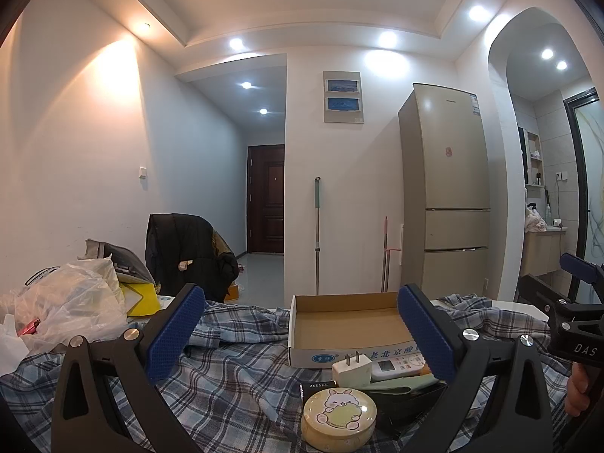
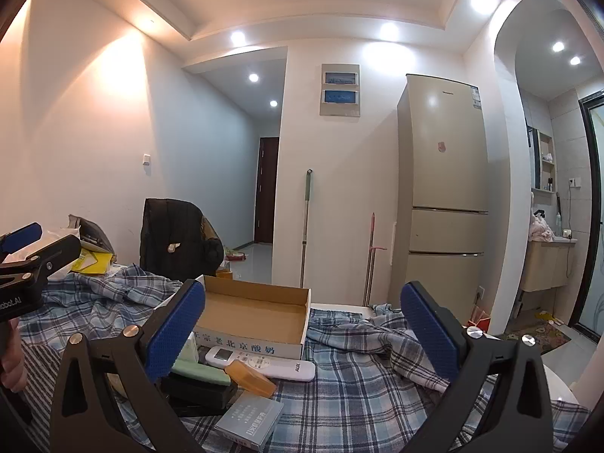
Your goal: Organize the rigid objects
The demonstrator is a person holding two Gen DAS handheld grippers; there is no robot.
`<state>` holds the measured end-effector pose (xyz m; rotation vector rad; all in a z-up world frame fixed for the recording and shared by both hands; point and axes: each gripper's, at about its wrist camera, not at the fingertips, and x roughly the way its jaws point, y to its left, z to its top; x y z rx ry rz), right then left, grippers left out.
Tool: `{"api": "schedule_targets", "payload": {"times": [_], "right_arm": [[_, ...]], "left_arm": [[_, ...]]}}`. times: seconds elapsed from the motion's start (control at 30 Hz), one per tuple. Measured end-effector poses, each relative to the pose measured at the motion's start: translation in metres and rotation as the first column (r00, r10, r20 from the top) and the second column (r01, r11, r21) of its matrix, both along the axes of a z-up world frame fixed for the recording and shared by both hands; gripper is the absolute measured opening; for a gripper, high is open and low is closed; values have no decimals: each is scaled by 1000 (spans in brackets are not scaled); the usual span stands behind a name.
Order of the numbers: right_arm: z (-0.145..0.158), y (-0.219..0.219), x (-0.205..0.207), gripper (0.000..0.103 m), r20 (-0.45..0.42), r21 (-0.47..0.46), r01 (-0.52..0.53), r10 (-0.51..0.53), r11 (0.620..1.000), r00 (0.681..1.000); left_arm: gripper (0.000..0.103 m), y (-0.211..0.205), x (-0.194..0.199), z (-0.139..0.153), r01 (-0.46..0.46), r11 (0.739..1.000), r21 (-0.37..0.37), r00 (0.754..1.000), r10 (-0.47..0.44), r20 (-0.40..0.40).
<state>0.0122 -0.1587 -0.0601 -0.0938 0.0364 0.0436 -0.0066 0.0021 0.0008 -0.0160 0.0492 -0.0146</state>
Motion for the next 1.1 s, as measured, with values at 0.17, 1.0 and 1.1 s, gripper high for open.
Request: {"api": "schedule_targets", "payload": {"times": [0.17, 1.0, 1.1], "right_arm": [[0, 0, 2, 103, -9, 1, 4, -4, 1000, 1000], [0, -2, 3, 103, -21, 12, -1, 1, 1000, 1000], [1, -2, 3, 103, -25, 15, 0, 0, 1000, 1000]], "left_arm": [[103, 0, 0, 0, 0, 1000, 0, 1000, 0, 1], [103, 0, 3, -2, 0, 1000, 4, 1000, 0, -11], [103, 0, 3, -1, 0, 1000, 2, 1000, 0, -11]]}}
